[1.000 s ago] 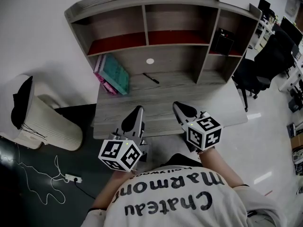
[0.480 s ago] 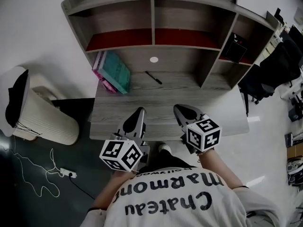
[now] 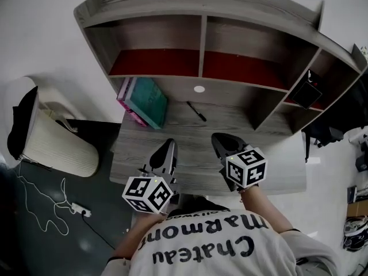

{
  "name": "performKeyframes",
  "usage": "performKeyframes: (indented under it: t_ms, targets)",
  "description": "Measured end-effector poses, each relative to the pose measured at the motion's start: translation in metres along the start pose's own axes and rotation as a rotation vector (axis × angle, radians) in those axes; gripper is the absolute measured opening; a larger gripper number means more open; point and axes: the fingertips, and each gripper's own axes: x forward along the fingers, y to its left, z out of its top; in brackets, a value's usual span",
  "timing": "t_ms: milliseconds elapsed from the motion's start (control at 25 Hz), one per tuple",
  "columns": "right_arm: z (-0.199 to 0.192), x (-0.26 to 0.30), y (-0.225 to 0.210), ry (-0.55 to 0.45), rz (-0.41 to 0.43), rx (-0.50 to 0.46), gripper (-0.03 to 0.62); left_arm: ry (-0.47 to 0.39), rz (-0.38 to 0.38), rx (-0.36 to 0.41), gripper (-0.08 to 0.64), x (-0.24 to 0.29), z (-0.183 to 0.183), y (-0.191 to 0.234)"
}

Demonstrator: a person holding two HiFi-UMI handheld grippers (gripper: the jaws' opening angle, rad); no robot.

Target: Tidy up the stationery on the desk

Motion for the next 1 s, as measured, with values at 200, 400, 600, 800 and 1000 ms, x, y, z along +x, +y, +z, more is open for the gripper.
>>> performKeyframes:
  t_ms: [200, 400, 600, 800, 1000]
  targets:
    - [-0.003, 0.032, -0.027, 0.039, -0.005, 0.008, 0.014, 0.014, 0.065, -0.013, 0.015, 0.012, -0.003, 0.024]
    - [-0.016, 0.059, -0.05, 0.093, -0.028, 0.022, 0.013, 0.031, 0.117, -0.049, 0.015, 0.013, -0.013, 0.046]
    - [-0.036, 0.085, -0.064, 0.14, -0.029, 0.063, 0.014, 0.046, 0.156, -0.072, 0.015, 0.003, -0.023, 0.062]
    - [-0.046, 0.104, -0.076, 0.172, -0.057, 0.064, 0.014, 0.053, 0.214, -0.086, 0.015, -0.014, -0.028, 0.081]
    - [-0.056, 0.132, -0.088, 0.22, -0.076, 0.025, 0.041, 0.055, 0.249, -0.095, 0.015, -0.024, -0.028, 0.096]
